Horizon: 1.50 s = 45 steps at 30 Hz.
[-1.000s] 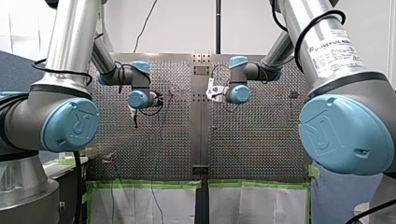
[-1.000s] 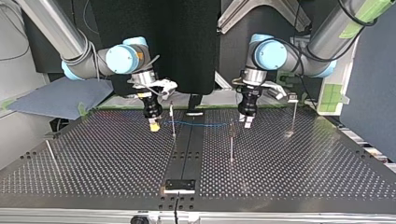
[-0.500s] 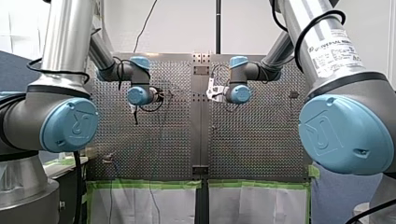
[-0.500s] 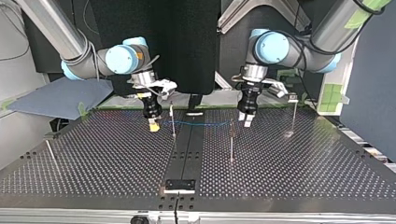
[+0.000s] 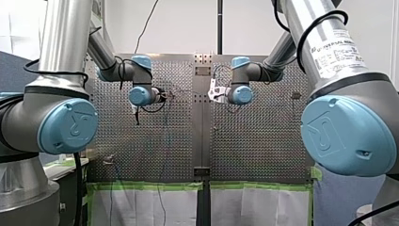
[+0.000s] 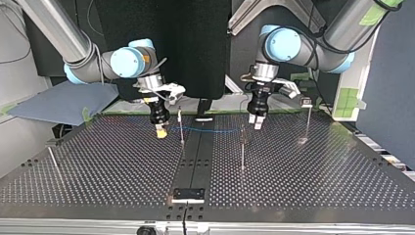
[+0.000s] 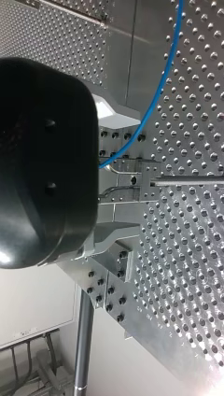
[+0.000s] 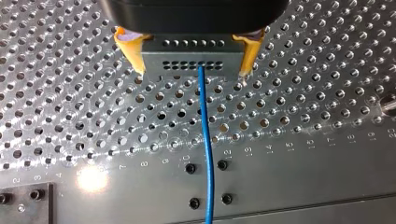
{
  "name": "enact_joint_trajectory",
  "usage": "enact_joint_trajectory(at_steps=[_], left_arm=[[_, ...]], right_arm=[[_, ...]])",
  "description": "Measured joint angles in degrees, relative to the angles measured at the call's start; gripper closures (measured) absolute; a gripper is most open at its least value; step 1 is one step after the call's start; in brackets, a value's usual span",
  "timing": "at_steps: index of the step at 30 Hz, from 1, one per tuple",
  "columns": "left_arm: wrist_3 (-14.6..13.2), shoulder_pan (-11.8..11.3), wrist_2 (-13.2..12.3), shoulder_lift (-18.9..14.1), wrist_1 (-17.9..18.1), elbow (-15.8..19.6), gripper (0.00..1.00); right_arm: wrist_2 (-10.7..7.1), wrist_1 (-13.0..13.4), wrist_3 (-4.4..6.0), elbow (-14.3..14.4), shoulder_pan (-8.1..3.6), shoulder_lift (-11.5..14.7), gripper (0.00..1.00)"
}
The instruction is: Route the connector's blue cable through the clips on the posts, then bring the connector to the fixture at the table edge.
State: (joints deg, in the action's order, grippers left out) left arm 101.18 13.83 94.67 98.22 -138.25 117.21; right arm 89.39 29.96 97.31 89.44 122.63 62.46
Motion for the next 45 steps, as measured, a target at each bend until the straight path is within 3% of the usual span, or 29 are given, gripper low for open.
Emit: enact_joint_trajectory(at_steps=[15, 29, 45], left_arm=[[-1.6, 0.3, 0.1, 0.0, 0.2, 0.0, 0.01], [-4.8, 1.1, 0.0, -0.1, 0.2, 0.0, 0.01], [-5.1, 1.6, -1.0, -0.1, 0.2, 0.0, 0.01]], right_arm=[[-0.20, -0.1, 0.01, 0.0, 0.17, 0.0, 1.00], [-0.20, -0.3, 0.04, 0.0, 0.26, 0.0, 1.00], [-0.18, -0.6, 0.03, 0.0, 0.39, -0.1, 1.00]])
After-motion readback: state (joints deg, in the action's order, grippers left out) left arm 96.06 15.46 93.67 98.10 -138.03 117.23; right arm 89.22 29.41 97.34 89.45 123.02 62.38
